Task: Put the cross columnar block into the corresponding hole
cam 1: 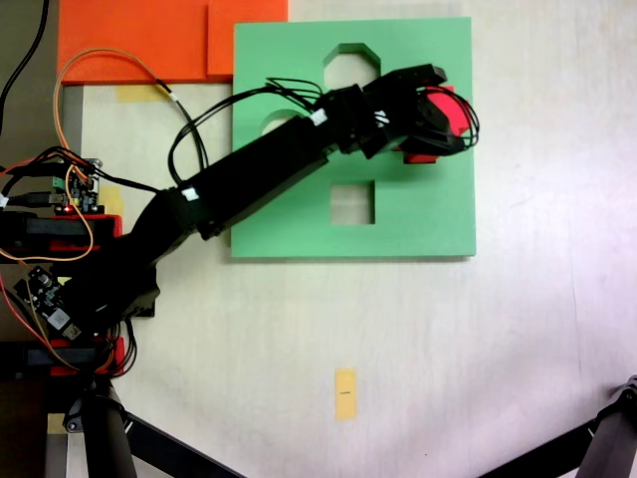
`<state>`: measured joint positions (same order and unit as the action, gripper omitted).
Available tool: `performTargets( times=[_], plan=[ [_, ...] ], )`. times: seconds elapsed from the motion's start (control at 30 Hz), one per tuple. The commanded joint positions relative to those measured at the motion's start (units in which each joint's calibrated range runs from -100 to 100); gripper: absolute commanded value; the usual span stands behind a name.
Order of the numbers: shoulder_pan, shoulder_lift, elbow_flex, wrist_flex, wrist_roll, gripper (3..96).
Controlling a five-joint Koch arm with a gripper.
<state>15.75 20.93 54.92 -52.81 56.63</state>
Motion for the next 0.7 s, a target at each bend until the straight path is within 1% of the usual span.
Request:
performTargets(
  times=[0.03,0.7],
  plan=[
    [0.2,-1.0,5.7,4.0,1.1,43.2],
    [0.1,2.5,5.7,1.0,4.4,43.7]
  ],
)
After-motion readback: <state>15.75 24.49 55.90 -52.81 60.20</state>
